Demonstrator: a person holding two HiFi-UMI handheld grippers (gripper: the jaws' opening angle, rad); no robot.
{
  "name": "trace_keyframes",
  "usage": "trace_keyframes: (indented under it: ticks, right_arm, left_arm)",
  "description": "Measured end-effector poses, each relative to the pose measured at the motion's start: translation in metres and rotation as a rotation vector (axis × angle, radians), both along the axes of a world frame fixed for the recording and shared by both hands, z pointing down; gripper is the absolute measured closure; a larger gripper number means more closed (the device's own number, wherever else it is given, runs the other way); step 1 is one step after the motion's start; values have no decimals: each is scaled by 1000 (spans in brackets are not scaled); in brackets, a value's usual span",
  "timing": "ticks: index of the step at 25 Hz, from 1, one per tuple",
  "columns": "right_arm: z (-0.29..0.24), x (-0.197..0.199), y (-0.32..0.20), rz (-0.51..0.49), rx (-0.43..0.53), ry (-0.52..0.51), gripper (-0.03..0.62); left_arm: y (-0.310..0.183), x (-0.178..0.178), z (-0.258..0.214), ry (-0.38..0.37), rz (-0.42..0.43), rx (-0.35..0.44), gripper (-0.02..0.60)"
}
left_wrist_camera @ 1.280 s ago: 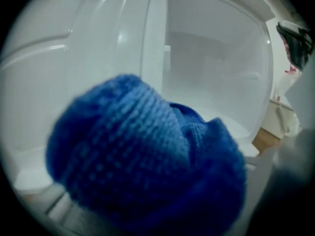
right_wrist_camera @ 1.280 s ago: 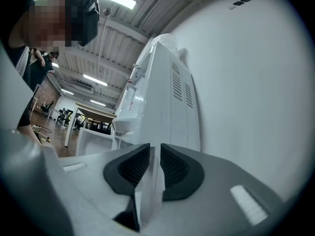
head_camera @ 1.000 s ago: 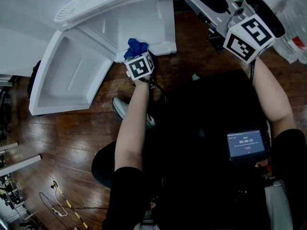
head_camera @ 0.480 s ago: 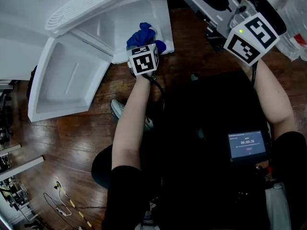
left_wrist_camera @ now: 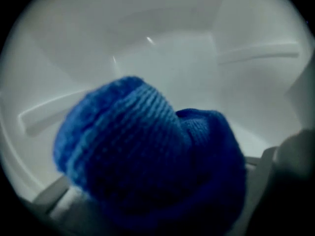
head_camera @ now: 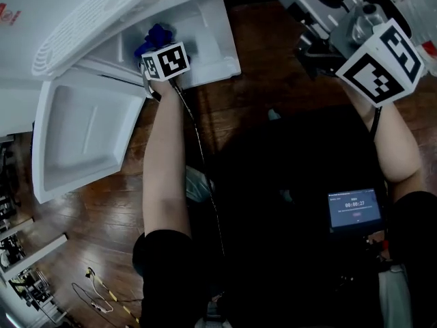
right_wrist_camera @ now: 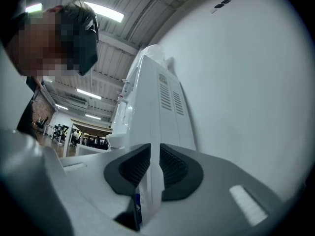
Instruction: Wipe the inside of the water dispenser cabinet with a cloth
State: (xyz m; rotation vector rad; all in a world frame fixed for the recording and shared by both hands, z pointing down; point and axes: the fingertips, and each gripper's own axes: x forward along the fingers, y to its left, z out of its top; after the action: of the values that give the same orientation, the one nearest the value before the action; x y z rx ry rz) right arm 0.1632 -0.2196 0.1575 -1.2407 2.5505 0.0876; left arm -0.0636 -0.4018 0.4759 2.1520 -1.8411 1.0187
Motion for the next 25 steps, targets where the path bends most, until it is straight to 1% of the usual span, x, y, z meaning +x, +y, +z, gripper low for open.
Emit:
trace_keyframes:
  ticks: [2, 4, 6, 8, 10, 12, 14, 17, 18, 19, 21, 23, 25]
  right_arm:
    - [1, 3, -2, -6, -14, -28, 534]
    - [5, 4, -3, -14, -30, -49, 534]
    - [7, 4, -5, -25, -40, -57, 534]
    - [7, 4, -5, -32, -44, -62, 534]
    - [6, 4, -4, -35, -46, -62, 534]
    - [4, 2, -4, -43, -46, -62, 534]
    - [2, 2, -4, -49, -43, -65, 534]
    - [1, 3, -3, -48, -38, -74, 536]
    - [1, 4, -3, -46, -39, -78, 536]
    - [1, 4, -3, -45, -40, -82, 536]
    - [2, 6, -3, -45, -44, -91, 536]
    - [3, 5, -3, -48, -50, -101, 536]
    - [3, 4, -4, -52, -55, -103, 536]
  left_arm:
    - [-15, -1, 1, 6, -43, 5, 424]
    - [-24, 2, 2, 3, -51, 20, 422]
    - [-28, 8, 1, -23, -20, 29, 420]
    - [-26, 15, 1, -24, 20, 13, 419]
    - [-11, 26, 3, 15, 80, -37, 420]
    - [16, 39, 4, 60, 154, -89, 420]
    - [45, 52, 4, 104, 214, -122, 420]
    - [80, 81, 11, 212, 291, -194, 420]
    - [84, 90, 12, 231, 309, -207, 420]
    - [82, 96, 11, 224, 321, -199, 420]
    - [57, 97, 3, 164, 324, -129, 420]
    - [26, 85, -3, 133, 284, -71, 420]
    - [0, 69, -8, 134, 225, -49, 420]
